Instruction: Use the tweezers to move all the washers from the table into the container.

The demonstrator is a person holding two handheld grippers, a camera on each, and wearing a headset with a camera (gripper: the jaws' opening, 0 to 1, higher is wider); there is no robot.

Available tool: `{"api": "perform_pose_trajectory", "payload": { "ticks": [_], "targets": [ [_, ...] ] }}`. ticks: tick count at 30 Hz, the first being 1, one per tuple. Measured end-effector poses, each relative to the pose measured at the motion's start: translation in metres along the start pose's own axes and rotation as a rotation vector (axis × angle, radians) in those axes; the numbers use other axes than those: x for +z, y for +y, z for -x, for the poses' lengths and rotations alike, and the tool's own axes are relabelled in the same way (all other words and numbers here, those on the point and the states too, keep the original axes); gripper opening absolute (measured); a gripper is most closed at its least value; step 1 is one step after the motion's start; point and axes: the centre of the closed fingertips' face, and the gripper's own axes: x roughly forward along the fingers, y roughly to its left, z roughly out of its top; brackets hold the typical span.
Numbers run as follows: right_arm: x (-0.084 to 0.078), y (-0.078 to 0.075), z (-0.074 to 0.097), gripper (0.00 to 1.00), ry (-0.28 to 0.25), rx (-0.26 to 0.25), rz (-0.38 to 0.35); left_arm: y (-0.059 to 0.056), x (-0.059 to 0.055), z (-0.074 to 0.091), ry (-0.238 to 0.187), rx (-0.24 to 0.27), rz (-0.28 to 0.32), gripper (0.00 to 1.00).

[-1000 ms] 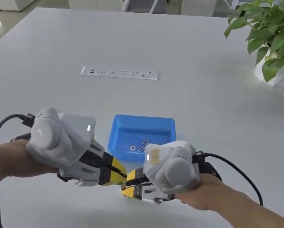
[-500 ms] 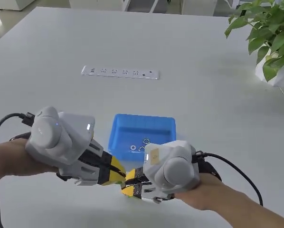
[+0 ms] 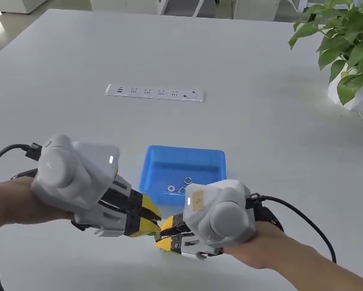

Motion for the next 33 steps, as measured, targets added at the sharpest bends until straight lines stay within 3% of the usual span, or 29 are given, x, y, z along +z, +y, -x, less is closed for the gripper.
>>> {"api": "perform_pose_trajectory", "payload": {
  "ticks": [11,22,33],
  "targets": [
    [0.006,-0.001,0.006,0.07,-0.011,-0.008,0.002,0.0,0.003,0.007,-0.042,0.038,0.06,0.28],
    [0.023,-0.01,0.022,0.07,-0.033,-0.026,0.014,0.0,-0.003,0.015,-0.078,0.08,0.12,0.39],
    [0.035,-0.018,0.036,0.07,-0.044,-0.028,0.02,0.003,-0.009,0.02,-0.106,0.145,0.178,0.57]
  ]
}}
